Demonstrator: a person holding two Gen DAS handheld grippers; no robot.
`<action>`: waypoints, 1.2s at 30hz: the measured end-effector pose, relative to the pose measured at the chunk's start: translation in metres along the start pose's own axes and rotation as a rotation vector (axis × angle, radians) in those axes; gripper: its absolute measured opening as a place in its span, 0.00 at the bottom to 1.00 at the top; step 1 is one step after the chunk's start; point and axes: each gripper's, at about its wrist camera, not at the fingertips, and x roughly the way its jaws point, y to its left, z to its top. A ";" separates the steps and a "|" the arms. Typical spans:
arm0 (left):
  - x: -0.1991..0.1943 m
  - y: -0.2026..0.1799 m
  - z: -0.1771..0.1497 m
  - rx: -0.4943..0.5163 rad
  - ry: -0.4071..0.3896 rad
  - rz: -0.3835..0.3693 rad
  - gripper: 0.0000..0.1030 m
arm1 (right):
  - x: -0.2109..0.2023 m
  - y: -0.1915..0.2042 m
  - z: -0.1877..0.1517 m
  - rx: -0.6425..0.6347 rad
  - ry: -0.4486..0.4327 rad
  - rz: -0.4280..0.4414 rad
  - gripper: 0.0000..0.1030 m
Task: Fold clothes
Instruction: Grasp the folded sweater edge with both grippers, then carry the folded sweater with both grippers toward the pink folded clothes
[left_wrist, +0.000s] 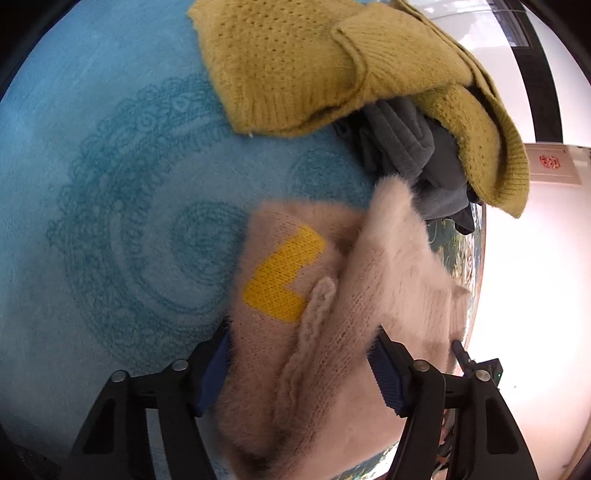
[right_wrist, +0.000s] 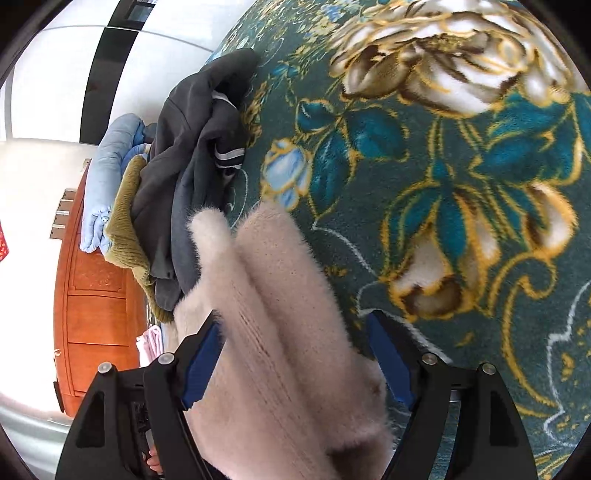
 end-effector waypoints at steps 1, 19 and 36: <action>0.000 -0.001 0.000 0.005 0.000 0.003 0.65 | 0.001 0.001 0.000 0.003 -0.001 -0.002 0.76; -0.030 -0.035 -0.024 0.146 -0.059 -0.027 0.35 | -0.026 0.061 -0.025 -0.013 -0.061 -0.092 0.34; -0.254 0.036 -0.014 0.088 -0.419 -0.231 0.32 | -0.013 0.297 -0.062 -0.415 -0.022 0.131 0.31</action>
